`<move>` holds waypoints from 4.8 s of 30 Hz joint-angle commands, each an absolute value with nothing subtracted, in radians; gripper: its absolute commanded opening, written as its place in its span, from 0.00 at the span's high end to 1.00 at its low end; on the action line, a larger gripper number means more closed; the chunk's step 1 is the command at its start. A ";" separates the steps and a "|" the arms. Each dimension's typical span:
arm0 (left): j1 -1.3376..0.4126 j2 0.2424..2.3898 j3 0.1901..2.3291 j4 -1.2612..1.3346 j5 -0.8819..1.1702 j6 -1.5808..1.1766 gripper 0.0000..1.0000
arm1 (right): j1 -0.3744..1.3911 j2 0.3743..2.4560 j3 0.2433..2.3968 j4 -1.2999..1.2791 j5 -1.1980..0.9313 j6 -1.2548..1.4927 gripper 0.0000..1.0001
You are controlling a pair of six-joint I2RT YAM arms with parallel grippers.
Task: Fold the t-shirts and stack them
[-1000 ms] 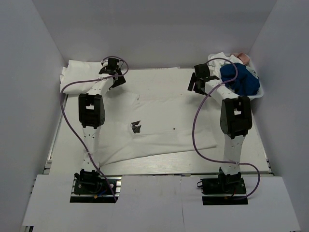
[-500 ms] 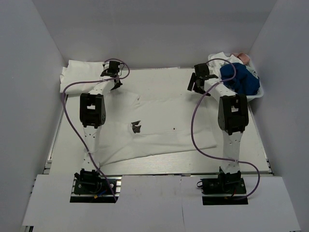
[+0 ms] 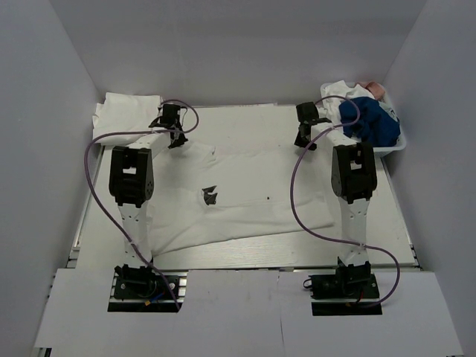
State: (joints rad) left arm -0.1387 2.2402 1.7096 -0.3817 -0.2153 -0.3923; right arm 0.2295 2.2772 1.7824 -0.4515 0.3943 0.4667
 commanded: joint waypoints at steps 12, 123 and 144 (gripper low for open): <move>-0.156 1.720 1.264 -0.278 -0.169 -0.428 1.00 | 0.244 1.951 1.436 -0.146 0.440 0.449 0.99; -0.526 1.196 0.666 -0.448 -0.284 -0.965 0.01 | 0.258 1.689 0.893 0.021 0.041 0.503 0.10; -0.362 2.582 2.083 -0.392 -0.063 -0.657 0.01 | 0.517 1.412 0.552 -0.176 0.031 0.680 0.10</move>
State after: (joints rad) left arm -0.3393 2.3096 1.7596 -0.2390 -0.2066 -0.7750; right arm 0.4320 1.4391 0.6296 0.0345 0.0811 0.6476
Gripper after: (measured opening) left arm 0.986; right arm 0.900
